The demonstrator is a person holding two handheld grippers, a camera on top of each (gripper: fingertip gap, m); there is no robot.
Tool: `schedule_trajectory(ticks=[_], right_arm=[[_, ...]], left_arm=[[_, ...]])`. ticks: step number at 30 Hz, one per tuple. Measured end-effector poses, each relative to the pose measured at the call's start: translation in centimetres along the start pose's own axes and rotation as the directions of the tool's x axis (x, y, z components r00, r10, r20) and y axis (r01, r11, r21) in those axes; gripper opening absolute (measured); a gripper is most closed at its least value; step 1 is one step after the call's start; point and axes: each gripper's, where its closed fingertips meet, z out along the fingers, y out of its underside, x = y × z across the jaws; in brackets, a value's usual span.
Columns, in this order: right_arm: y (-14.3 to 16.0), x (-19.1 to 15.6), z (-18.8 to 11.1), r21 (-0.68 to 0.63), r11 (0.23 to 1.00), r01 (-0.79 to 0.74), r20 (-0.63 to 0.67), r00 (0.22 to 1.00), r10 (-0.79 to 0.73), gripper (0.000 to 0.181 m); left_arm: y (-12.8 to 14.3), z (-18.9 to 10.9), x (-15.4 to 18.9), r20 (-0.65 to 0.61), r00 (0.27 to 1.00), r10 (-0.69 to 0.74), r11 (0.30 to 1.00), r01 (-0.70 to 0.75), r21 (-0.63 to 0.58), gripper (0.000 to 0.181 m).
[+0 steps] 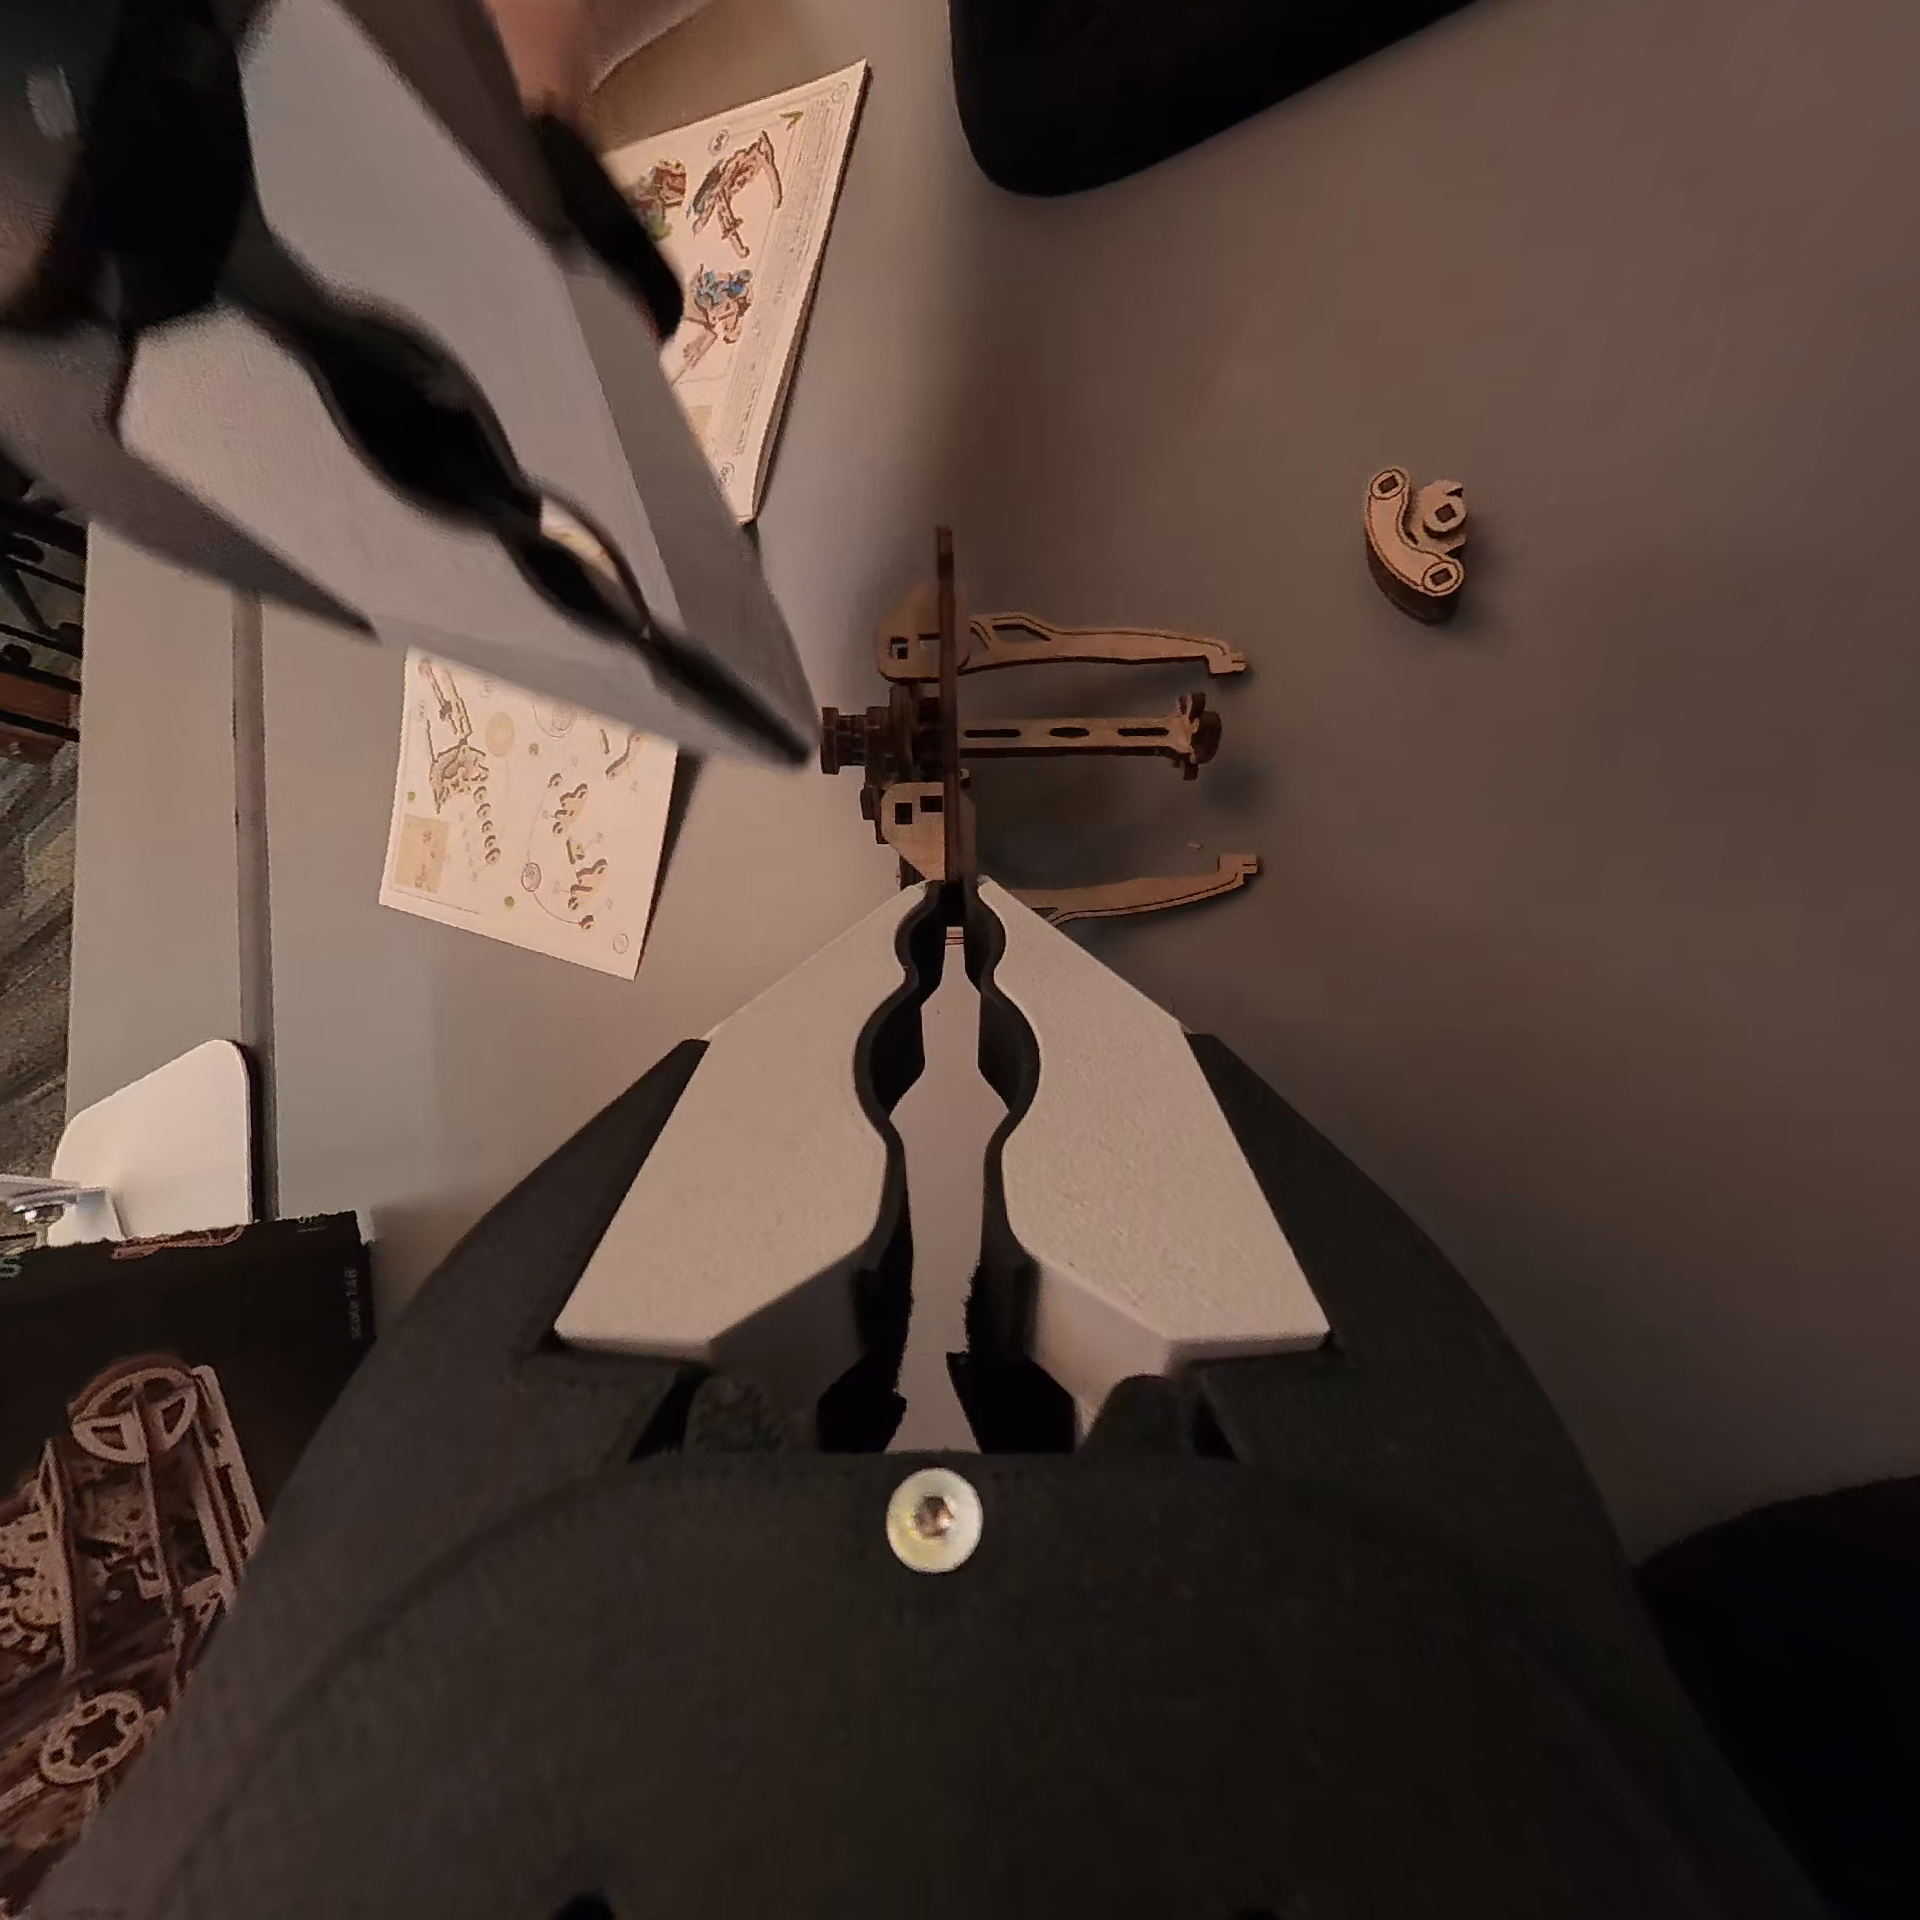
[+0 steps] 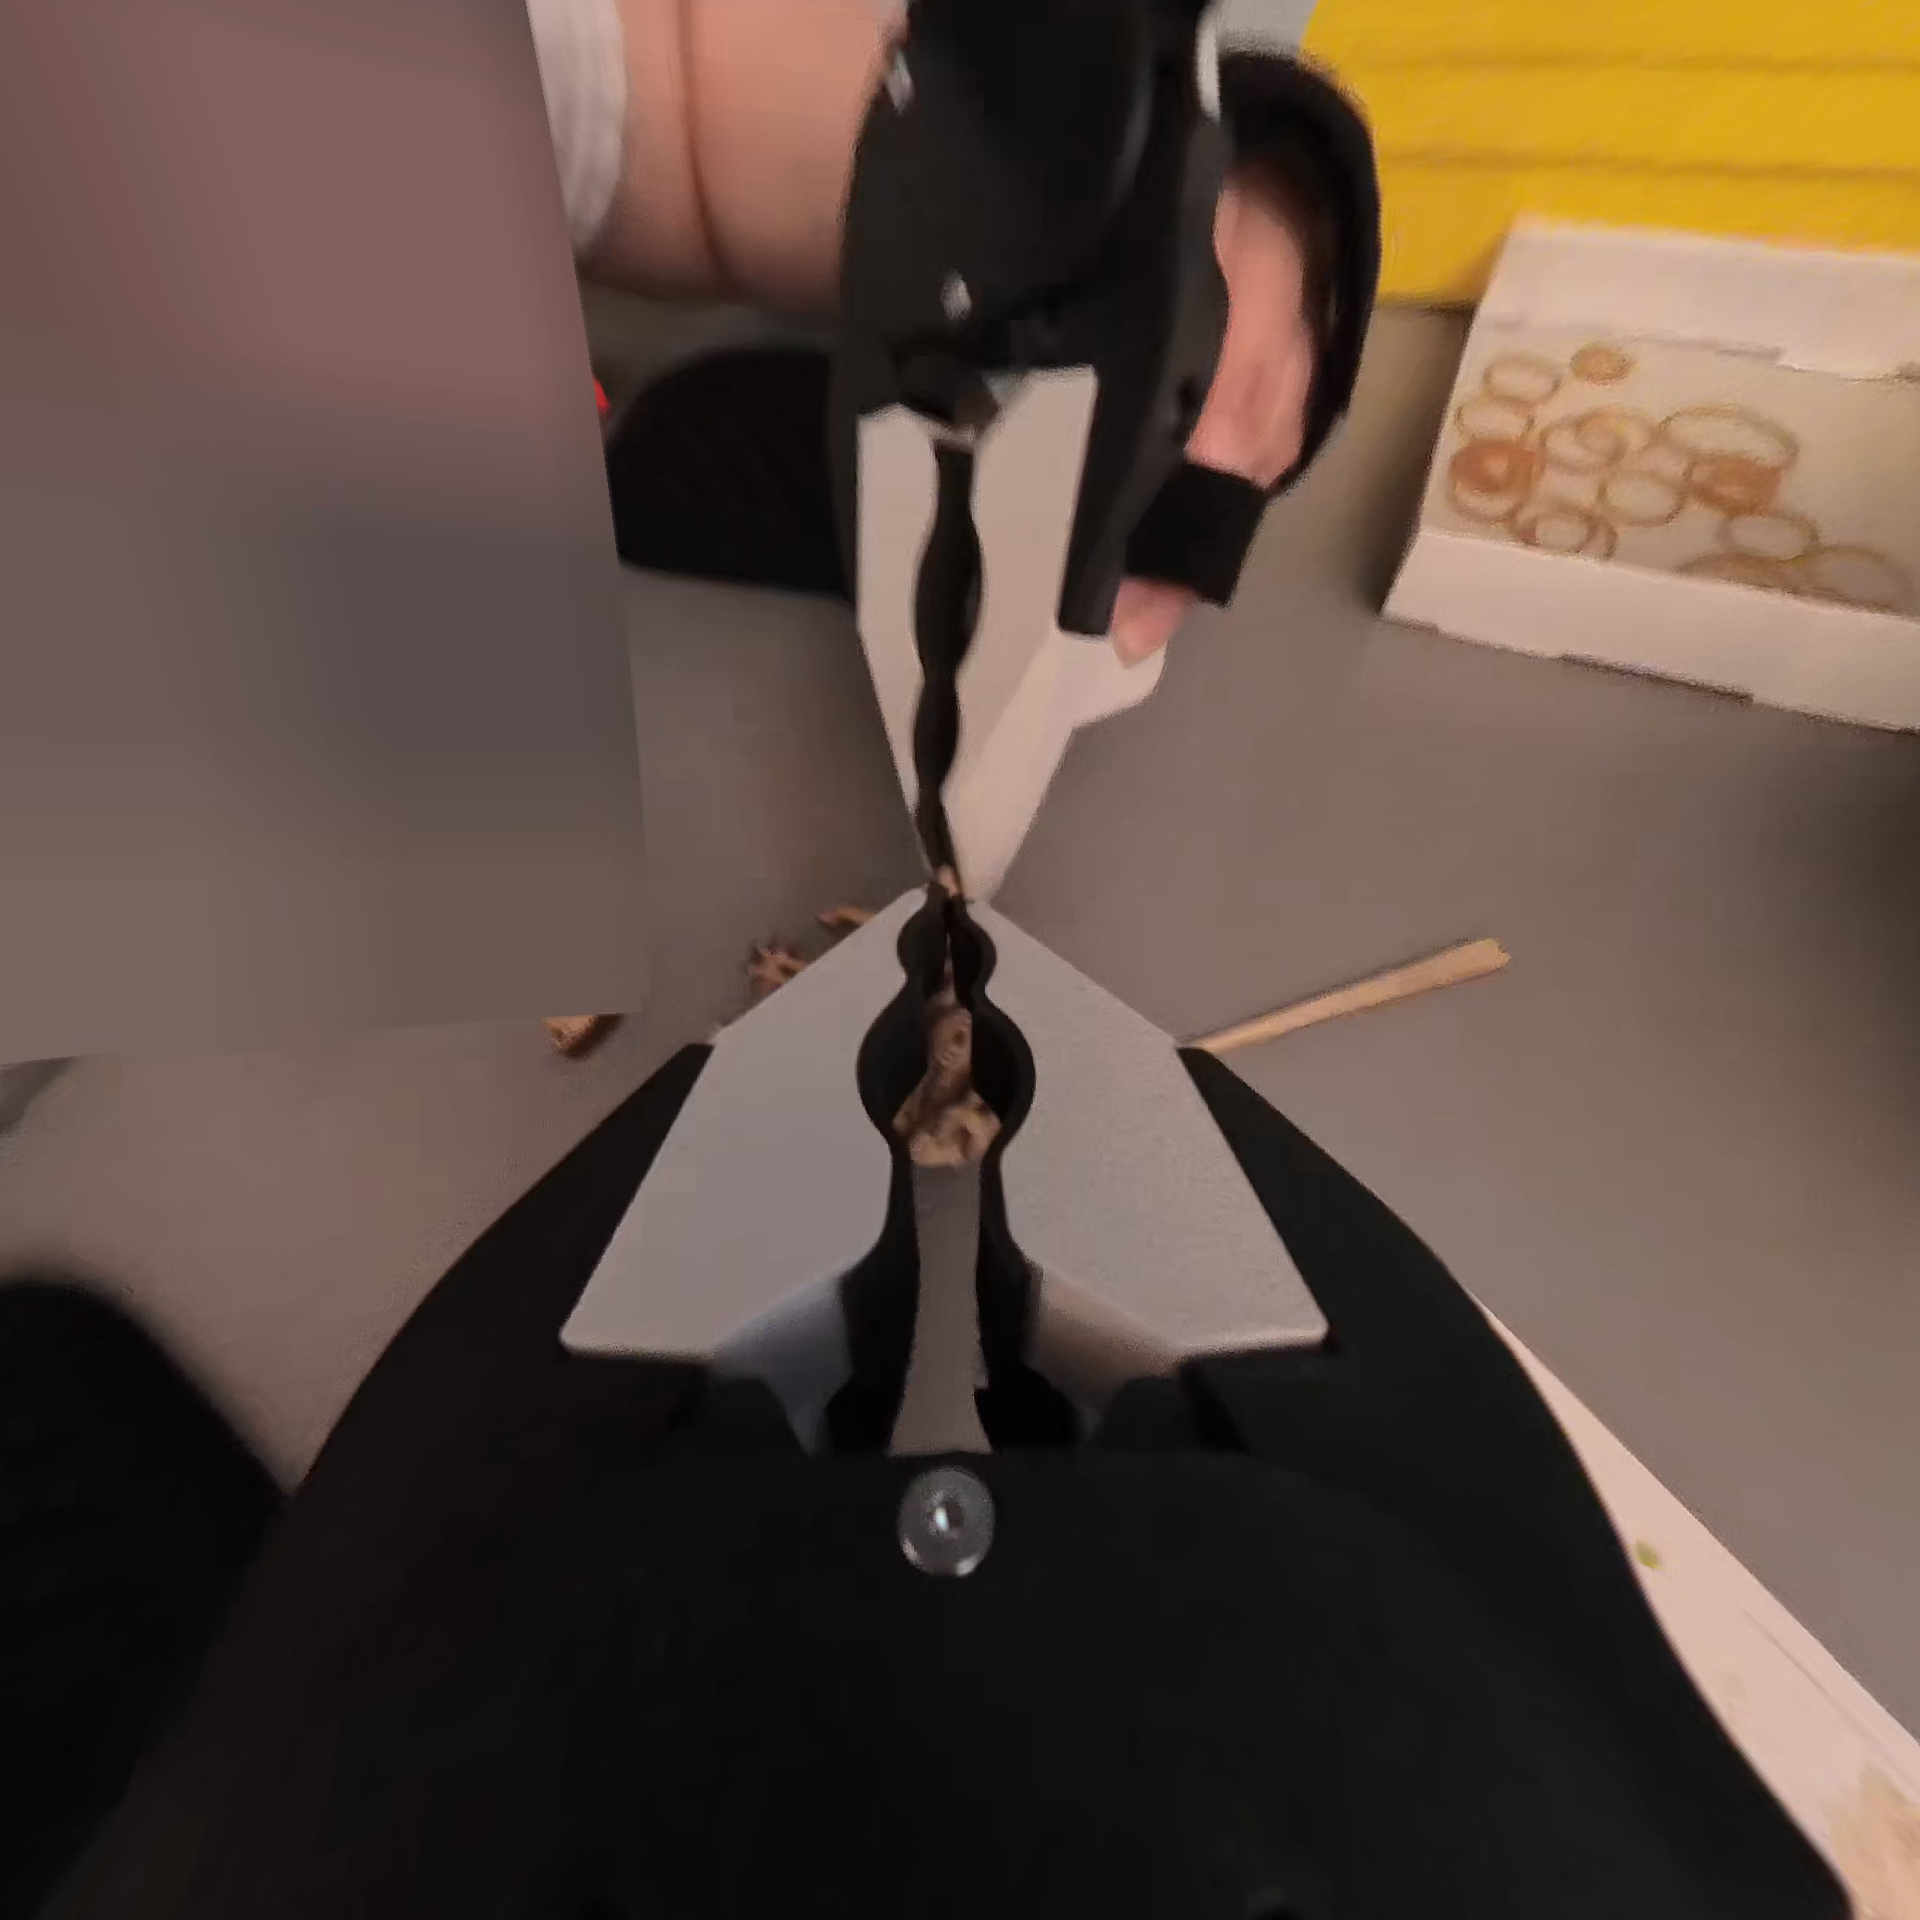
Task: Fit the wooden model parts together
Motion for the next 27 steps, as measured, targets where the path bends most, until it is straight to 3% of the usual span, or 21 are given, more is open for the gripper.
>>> schedule_trajectory(ticks=[2, 4, 7, 10, 17, 20, 23, 27], right_arm=[[0.5, 0.8, 0.3, -0.040, 0.999, -0.016, -0.002, 1.000, 0.016, 0.000], [-0.7, 0.4, 0.2, 0.033, 0.998, -0.057, 0.034, 0.998, 0.056, 0.000], [-1.0, 0.7, -0.4, 0.051, 0.996, -0.067, -0.053, 0.996, 0.070, 0.000], [-0.8, -0.8, -0.6, 0.030, 0.997, -0.071, -0.045, 0.996, 0.072, 0.000], [0.5, -3.4, -1.5, 0.134, 0.989, 0.058, -0.084, 0.995, -0.046, 0.000], [3.2, -1.6, -1.1, 0.026, 0.999, 0.025, -0.162, 0.987, -0.021, 0.000], [1.1, -3.6, -1.1, 0.148, 0.988, 0.041, -0.062, 0.998, -0.032, 0.000], [0.6, -3.9, -1.2, 0.139, 0.983, 0.123, -0.107, 0.988, -0.109, 0.000]], left_arm=[[0.0, 0.0, 0.0, -0.001, 1.000, 0.003, 1.000, -0.003, -0.008, 0.000], [-0.1, 0.0, 0.2, -0.008, 1.000, 0.009, 1.000, -0.009, -0.007, 0.000], [-0.1, 0.0, 0.2, -0.014, 1.000, 0.006, 1.000, -0.006, -0.006, 0.000], [0.0, 0.0, 0.1, -0.016, 1.000, 0.013, 1.000, -0.013, -0.009, 0.000], [-0.1, 0.1, 0.1, -0.023, 0.999, 0.030, 0.999, -0.030, -0.021, 0.000], [-0.1, 0.2, 0.0, -0.020, 0.999, 0.035, 0.999, -0.035, -0.028, 0.000], [-0.1, 0.4, 0.2, -0.026, 0.999, 0.033, 0.999, -0.034, -0.040, 0.000], [0.1, 0.4, -0.1, -0.014, 1.000, 0.028, 0.998, -0.029, -0.054, 0.000]])
